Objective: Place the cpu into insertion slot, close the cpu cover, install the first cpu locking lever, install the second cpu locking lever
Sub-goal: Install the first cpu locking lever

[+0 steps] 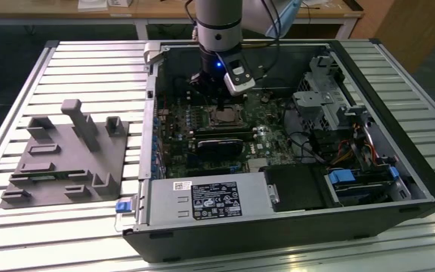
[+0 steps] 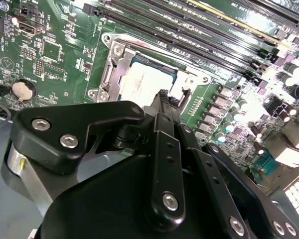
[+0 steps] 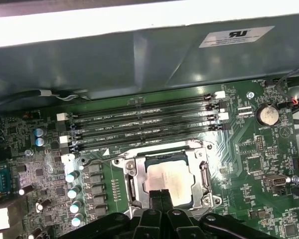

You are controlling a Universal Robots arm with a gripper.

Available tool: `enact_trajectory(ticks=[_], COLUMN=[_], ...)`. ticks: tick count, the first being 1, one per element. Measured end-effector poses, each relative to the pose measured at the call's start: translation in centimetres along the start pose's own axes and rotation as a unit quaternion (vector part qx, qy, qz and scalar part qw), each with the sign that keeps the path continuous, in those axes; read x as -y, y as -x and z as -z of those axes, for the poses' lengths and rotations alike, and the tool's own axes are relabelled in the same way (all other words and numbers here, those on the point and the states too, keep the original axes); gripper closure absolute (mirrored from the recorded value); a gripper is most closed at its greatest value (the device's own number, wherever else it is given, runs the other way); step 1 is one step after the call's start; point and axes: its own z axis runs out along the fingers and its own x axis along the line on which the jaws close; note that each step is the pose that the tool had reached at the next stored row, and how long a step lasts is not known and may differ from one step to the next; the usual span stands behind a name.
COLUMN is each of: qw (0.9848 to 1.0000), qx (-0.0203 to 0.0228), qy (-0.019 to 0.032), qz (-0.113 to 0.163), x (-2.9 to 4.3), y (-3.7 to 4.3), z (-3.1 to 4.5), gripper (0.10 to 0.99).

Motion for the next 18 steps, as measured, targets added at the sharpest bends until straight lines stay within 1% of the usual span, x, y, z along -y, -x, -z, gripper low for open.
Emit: enact_trajectory(ticks=[14, 18], qw=[1.0000, 1.0000], qx=[0.0001, 0.0003], qy=[0.0000, 0.0000], qz=[0.000, 0.000], x=[0.27, 0.37], y=[-1.64, -2.28], z=[0.13, 0.19], gripper=[0.980, 0.980])
